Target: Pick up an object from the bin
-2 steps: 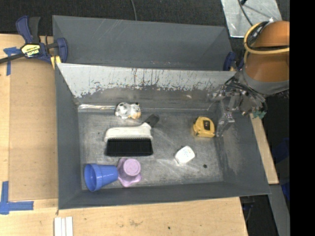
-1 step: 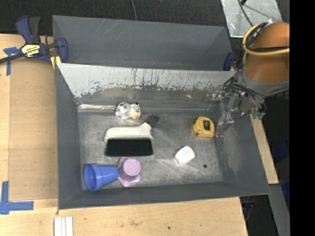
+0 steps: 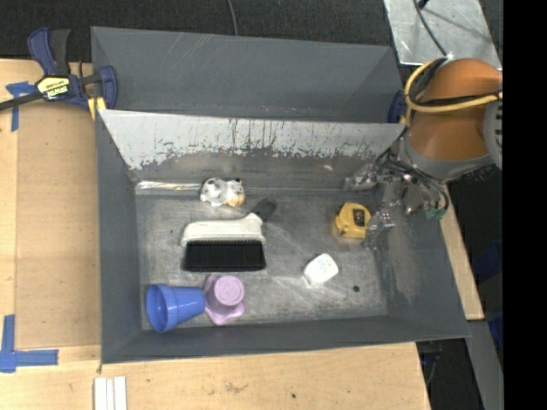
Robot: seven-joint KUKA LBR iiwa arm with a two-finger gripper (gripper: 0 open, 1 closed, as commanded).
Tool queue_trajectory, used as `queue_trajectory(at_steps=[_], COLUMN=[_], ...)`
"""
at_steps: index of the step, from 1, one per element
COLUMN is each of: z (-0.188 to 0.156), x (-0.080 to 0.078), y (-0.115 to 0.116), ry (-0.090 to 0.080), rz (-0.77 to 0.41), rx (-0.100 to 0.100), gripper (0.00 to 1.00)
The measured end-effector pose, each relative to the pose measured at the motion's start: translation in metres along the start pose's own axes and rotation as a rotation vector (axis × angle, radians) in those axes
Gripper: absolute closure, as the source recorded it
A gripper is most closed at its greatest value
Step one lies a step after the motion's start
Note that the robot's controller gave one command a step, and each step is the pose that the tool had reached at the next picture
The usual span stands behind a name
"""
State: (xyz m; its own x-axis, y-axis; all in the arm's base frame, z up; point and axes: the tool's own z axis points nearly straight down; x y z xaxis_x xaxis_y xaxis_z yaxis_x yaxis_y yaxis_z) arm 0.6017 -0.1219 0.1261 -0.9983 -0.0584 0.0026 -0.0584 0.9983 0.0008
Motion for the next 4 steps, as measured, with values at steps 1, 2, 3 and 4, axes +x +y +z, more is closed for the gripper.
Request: queue_trajectory(at_steps=[1, 2, 3, 4], z=[-0.005, -0.006, 0.049, 0.049], x=[0.001, 0.009, -0.014, -0.014], y=[0.001, 0.010, -0.033, -0.033], ry=[0.003, -0.009, -0.006, -0.006], rz=[-0.017, -0.027, -0.177, -0.177], rx=[-0.001, 0.002, -0.007, -0.007], gripper=[0.00, 0.00, 1.00, 1.00])
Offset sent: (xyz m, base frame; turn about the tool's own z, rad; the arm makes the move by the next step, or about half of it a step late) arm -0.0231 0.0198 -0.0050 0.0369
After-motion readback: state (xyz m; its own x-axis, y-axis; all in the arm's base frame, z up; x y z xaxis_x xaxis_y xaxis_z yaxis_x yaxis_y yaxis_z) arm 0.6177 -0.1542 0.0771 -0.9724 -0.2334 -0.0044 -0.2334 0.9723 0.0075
